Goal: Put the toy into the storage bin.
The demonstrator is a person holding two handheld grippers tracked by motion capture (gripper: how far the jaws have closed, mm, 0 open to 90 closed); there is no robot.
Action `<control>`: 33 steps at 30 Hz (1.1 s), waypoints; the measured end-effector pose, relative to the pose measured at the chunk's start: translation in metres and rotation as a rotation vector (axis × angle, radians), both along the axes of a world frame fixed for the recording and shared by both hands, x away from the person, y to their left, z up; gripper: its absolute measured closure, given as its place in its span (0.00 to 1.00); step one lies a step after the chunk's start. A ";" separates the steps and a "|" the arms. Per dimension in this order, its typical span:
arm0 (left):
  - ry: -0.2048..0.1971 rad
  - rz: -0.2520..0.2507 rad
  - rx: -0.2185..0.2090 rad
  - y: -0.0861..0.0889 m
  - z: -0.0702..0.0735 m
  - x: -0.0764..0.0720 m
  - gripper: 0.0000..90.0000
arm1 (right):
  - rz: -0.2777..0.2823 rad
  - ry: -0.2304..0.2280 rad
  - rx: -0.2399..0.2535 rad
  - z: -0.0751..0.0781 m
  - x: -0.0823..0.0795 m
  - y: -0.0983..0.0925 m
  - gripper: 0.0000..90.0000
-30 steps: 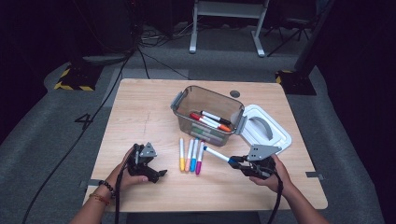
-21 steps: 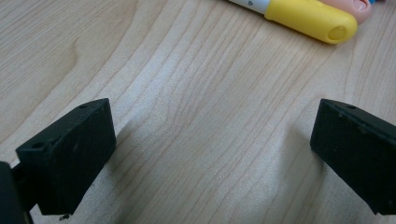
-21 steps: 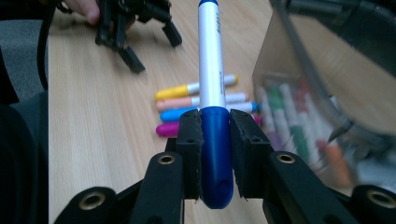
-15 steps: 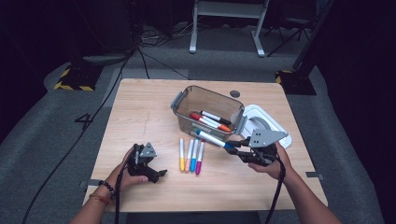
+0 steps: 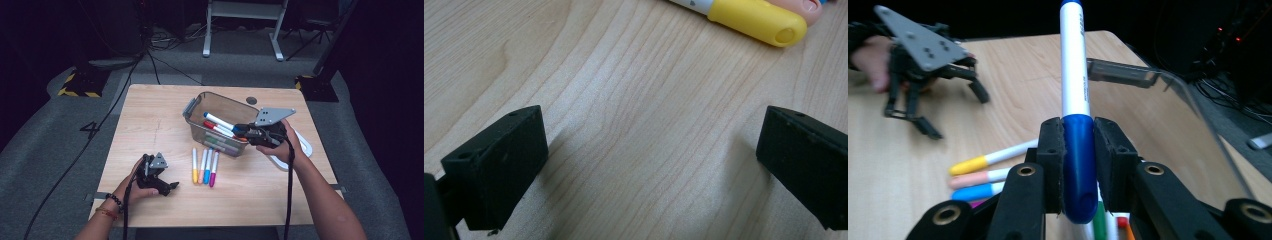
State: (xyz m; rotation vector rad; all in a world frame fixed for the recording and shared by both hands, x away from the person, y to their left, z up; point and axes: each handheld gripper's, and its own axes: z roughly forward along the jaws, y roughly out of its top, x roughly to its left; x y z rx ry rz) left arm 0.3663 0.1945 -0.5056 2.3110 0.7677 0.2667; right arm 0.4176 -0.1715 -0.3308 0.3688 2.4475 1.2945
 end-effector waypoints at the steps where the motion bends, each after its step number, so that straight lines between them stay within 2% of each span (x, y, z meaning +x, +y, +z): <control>1: 0.000 0.000 0.000 0.000 0.000 0.000 0.01 | -0.008 -0.003 -0.010 0.001 0.004 0.001 0.83; 3: 0.000 0.000 0.000 0.000 0.000 0.000 0.01 | -0.014 0.010 -0.005 0.001 0.012 0.003 0.83; 7: 0.000 0.000 0.000 0.000 0.000 0.000 0.01 | -0.060 0.012 -0.046 -0.001 0.031 0.006 0.83; 10: -0.001 -0.001 0.000 0.000 0.000 0.000 0.01 | -0.089 0.042 -0.078 -0.007 0.048 0.009 0.83; 18: -0.002 -0.005 0.001 0.000 0.000 0.001 0.01 | -0.079 0.122 -0.123 -0.025 0.078 0.018 0.83; 22: -0.002 -0.005 0.001 0.000 0.000 0.001 0.01 | -0.063 0.140 -0.179 -0.032 0.087 0.028 0.83; 26: -0.002 -0.005 0.001 0.000 0.000 0.001 0.01 | -0.032 0.171 -0.247 -0.041 0.089 0.037 0.83; 29: -0.002 -0.006 0.002 0.000 0.000 0.001 0.01 | -0.044 0.176 -0.293 -0.045 0.089 0.044 0.83; 31: -0.002 -0.006 0.001 0.000 0.000 0.001 0.01 | -0.034 0.198 -0.303 -0.048 0.090 0.047 0.83; 33: -0.002 -0.006 0.001 0.000 0.000 0.001 0.01 | -0.023 0.222 -0.334 -0.051 0.089 0.052 0.83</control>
